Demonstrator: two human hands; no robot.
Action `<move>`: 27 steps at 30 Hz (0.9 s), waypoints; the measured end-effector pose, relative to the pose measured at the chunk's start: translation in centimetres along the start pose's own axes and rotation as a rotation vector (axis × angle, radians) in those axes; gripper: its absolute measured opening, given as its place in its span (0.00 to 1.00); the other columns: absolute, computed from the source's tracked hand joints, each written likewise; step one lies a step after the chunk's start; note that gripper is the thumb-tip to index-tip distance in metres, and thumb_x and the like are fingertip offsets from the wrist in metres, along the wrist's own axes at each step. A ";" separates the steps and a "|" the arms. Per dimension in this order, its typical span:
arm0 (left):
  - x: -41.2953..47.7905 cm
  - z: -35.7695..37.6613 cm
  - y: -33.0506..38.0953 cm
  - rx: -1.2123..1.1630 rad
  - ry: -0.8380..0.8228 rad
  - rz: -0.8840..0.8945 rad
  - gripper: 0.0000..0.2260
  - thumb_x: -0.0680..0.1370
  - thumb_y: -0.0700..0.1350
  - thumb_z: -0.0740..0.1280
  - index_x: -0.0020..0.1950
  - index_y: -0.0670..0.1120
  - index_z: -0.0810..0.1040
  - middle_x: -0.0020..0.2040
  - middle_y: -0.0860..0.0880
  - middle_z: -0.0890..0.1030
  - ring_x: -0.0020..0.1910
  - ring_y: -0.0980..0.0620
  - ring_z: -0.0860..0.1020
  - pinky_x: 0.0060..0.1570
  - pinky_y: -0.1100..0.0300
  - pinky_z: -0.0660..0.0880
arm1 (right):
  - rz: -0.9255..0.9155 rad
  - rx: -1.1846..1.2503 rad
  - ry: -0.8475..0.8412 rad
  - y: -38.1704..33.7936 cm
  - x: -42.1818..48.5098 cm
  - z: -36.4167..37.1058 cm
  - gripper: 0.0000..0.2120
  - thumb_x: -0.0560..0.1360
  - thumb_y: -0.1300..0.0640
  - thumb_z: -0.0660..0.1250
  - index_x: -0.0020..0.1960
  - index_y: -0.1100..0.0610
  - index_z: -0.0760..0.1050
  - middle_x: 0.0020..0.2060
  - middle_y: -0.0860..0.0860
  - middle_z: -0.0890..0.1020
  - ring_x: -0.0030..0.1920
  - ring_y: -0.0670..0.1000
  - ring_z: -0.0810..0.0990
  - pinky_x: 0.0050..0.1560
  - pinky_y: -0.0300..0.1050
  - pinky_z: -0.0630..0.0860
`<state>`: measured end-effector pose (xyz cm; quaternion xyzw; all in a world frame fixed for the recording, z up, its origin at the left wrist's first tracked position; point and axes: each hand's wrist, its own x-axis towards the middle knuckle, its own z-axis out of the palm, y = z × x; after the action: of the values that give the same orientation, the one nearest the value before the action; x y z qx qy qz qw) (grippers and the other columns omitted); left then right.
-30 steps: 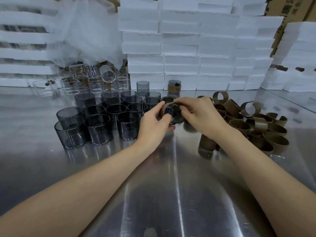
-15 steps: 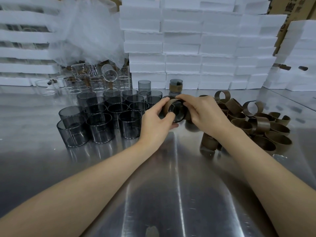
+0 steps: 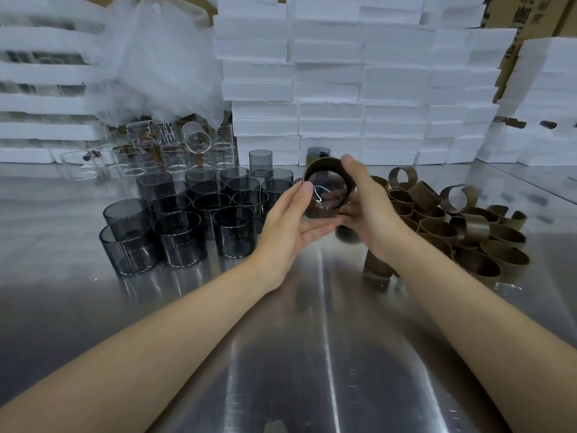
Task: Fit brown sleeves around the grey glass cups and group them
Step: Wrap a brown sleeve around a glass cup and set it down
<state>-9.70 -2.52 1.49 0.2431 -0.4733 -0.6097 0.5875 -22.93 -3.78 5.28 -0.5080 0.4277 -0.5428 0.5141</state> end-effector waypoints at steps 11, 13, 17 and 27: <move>0.6 -1.3 0.7 0.047 -0.007 -0.232 0.21 0.72 0.63 0.64 0.53 0.48 0.78 0.37 0.51 0.75 0.25 0.56 0.64 0.29 0.64 0.63 | 0.152 0.515 -0.076 2.1 -0.1 0.9 0.21 0.75 0.44 0.68 0.60 0.58 0.78 0.48 0.55 0.85 0.52 0.54 0.84 0.46 0.45 0.80; 0.7 -1.6 0.8 0.037 -0.020 -0.269 0.21 0.73 0.62 0.64 0.54 0.47 0.77 0.37 0.51 0.74 0.25 0.56 0.63 0.27 0.65 0.63 | 0.187 0.518 -0.075 2.3 0.0 0.9 0.20 0.75 0.44 0.69 0.59 0.57 0.78 0.48 0.56 0.85 0.52 0.54 0.84 0.48 0.46 0.80; 1.0 -1.8 0.9 -0.007 0.003 -0.314 0.17 0.75 0.58 0.64 0.53 0.46 0.76 0.39 0.49 0.73 0.23 0.57 0.61 0.25 0.66 0.60 | 0.240 0.570 -0.040 2.6 0.6 0.8 0.14 0.76 0.47 0.68 0.53 0.58 0.82 0.47 0.57 0.86 0.51 0.55 0.85 0.54 0.48 0.80; 1.7 -3.2 1.3 -0.030 -0.094 -0.332 0.14 0.74 0.57 0.64 0.50 0.48 0.77 0.40 0.51 0.75 0.23 0.60 0.60 0.24 0.69 0.60 | 0.258 0.656 -0.099 2.6 0.9 0.8 0.17 0.79 0.49 0.64 0.55 0.62 0.81 0.54 0.60 0.84 0.54 0.55 0.84 0.59 0.48 0.77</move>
<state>-6.67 -4.88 1.68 0.2805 -0.4444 -0.7160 0.4596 -21.75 -4.91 2.94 -0.2833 0.2659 -0.5567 0.7342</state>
